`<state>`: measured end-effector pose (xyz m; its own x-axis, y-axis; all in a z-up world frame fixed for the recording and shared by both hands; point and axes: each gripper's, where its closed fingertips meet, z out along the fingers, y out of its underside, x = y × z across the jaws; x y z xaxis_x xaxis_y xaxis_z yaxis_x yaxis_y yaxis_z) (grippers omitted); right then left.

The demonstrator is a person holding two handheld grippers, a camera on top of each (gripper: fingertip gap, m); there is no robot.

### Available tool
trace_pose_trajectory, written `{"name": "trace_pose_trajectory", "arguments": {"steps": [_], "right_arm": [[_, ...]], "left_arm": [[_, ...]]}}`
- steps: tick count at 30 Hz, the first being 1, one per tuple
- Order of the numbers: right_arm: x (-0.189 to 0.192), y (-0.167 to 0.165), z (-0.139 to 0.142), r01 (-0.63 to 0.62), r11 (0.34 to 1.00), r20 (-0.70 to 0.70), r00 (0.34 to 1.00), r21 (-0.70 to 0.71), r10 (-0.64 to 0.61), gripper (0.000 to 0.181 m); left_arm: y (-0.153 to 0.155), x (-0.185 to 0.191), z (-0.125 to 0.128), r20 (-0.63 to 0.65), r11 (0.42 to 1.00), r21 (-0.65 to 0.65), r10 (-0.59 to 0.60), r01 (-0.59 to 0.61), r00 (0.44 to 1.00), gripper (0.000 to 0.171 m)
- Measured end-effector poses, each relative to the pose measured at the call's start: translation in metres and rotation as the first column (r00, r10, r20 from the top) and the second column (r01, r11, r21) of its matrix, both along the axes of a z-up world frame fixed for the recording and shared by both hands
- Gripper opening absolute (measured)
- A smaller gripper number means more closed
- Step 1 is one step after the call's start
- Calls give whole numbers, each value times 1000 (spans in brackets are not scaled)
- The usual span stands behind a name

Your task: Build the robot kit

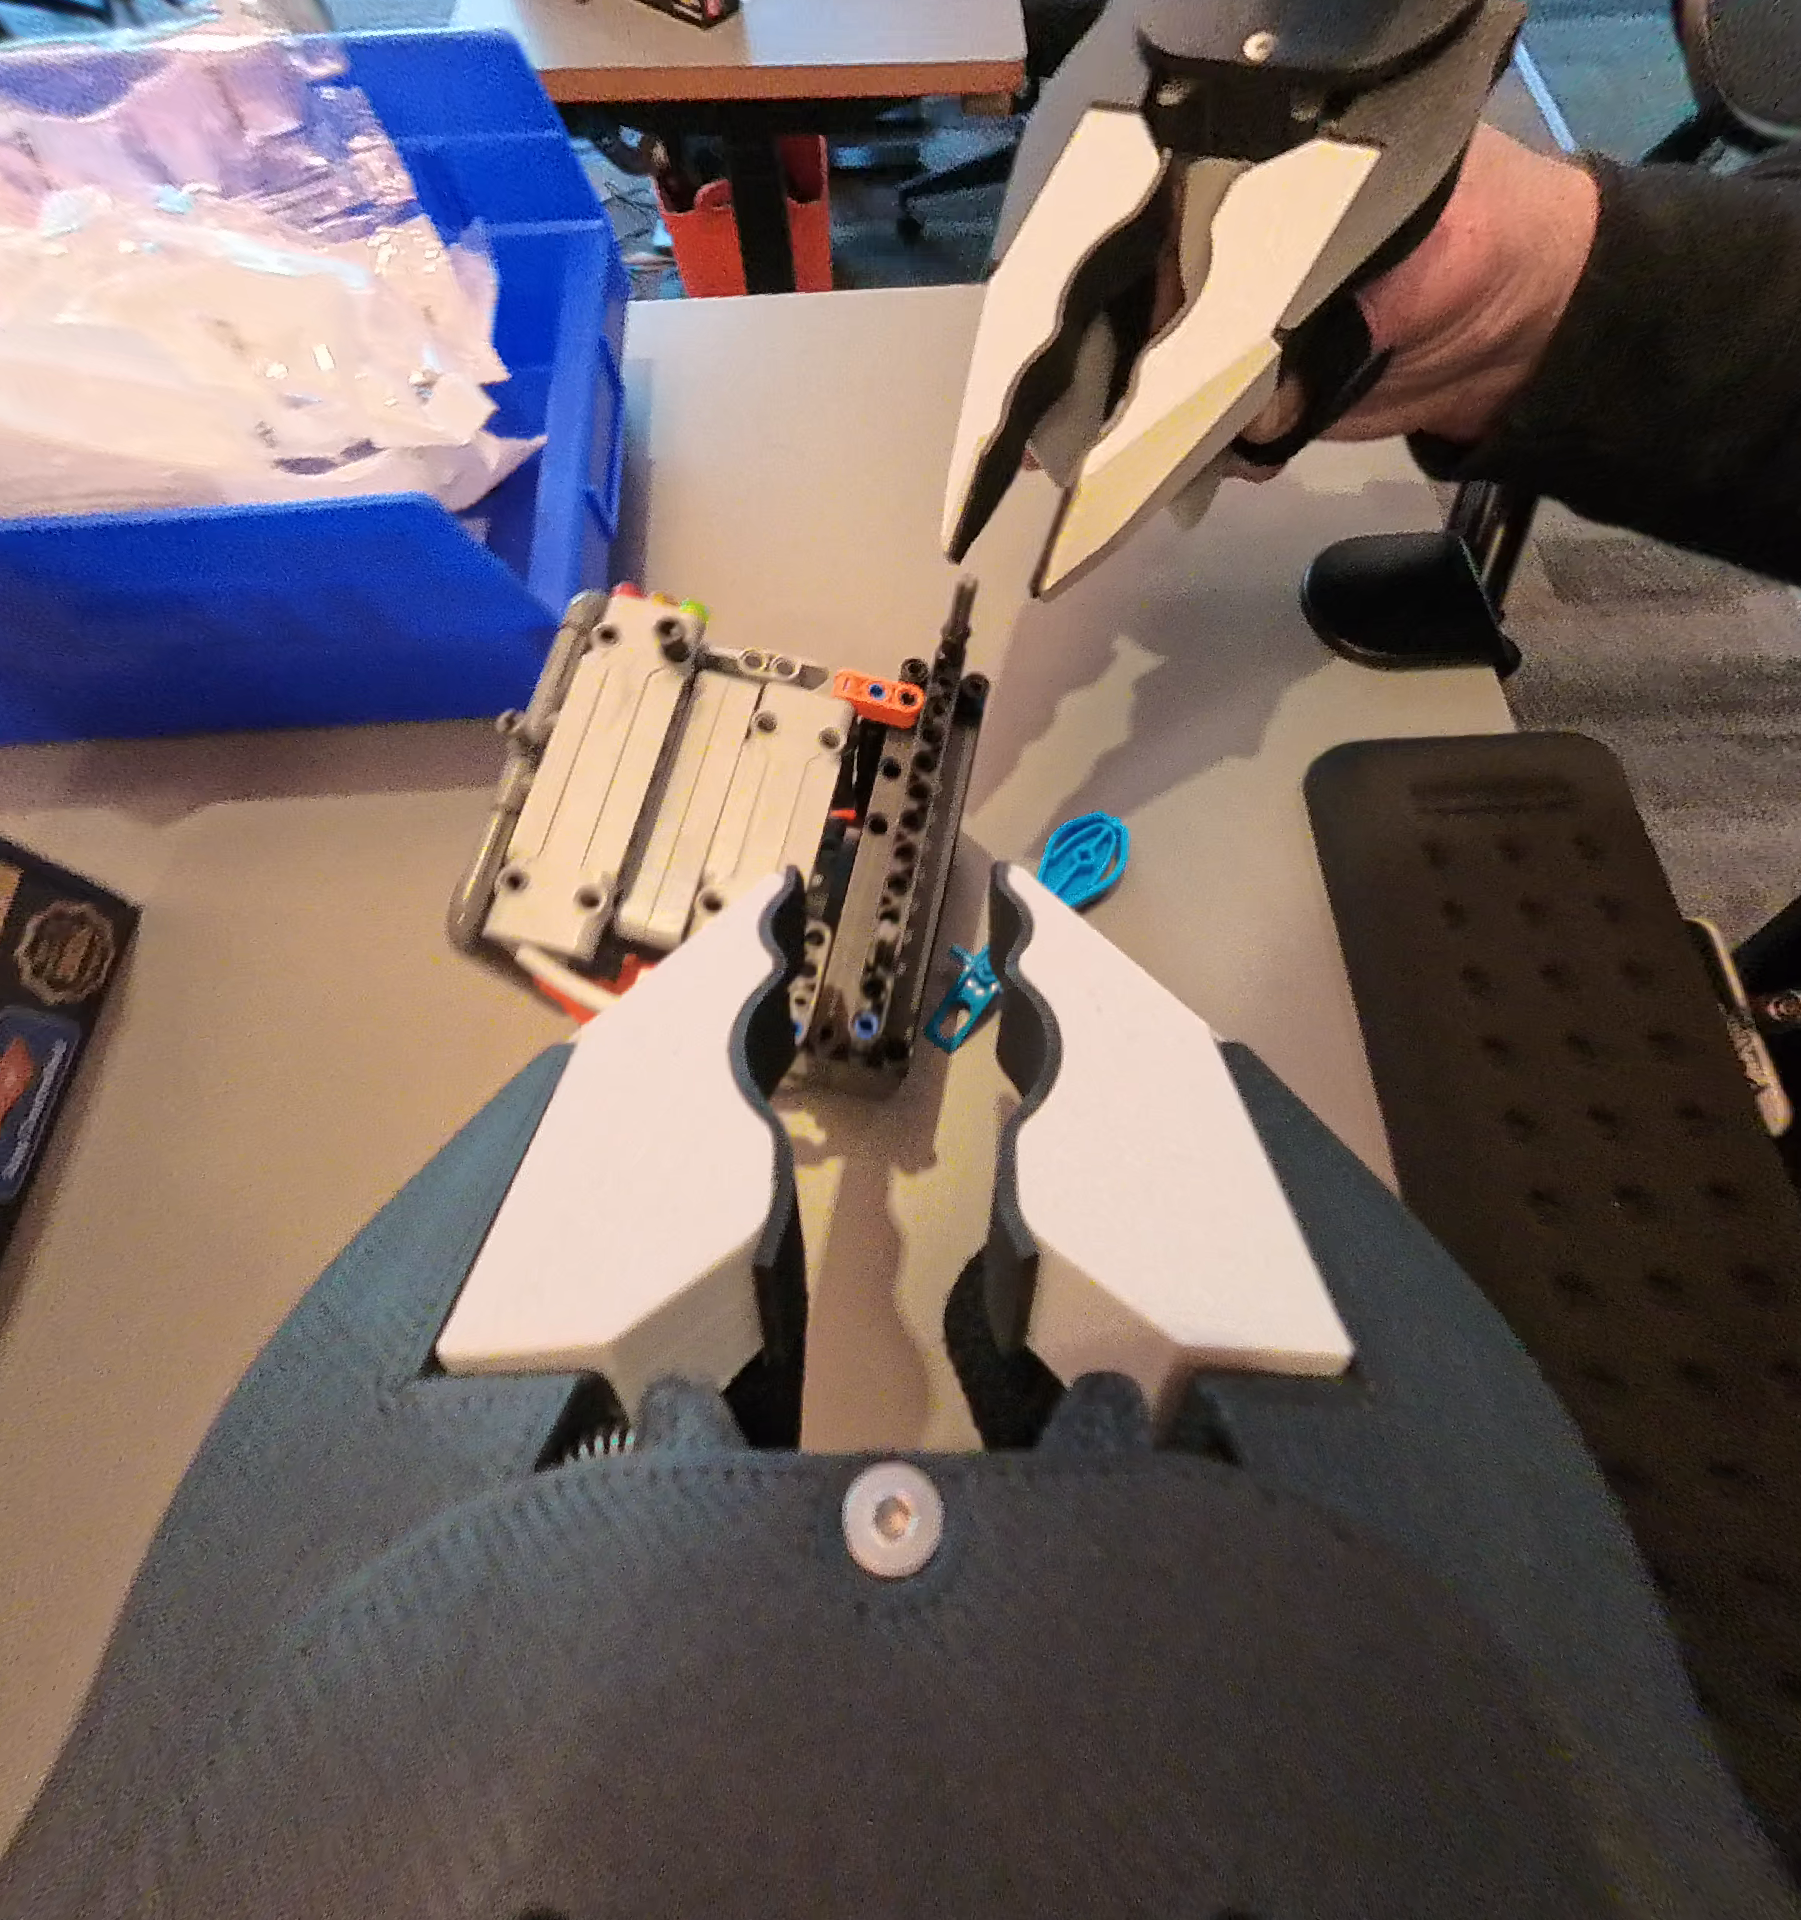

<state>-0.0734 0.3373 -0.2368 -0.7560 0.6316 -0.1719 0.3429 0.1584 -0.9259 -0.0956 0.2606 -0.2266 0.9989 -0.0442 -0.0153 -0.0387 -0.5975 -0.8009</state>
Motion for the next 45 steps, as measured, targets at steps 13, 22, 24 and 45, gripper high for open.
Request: {"name": "trace_pose_trajectory", "arguments": {"steps": [13, 22, 24, 45], "right_arm": [[-14, -15, -17, 21, 1000, 142, 990, 14, -23, 36], [-16, -16, -4, 74, 993, 207, 977, -91, -54, 25], [-17, -17, -8, 82, 993, 236, 970, -88, -59, 25], [-19, -55, -20, 53, 998, 233, 971, -14, -48, 26]], "left_arm": [[-24, -11, -16, 248, 976, 56, 193, -213, 949, 28], [-19, -10, -21, 504, 949, 99, 213, -301, 837, 10], [-18, -10, -21, 534, 944, 107, 210, -311, 819, 9], [-45, -50, -38, 388, 927, 0, 345, -375, 854, 0]]}}
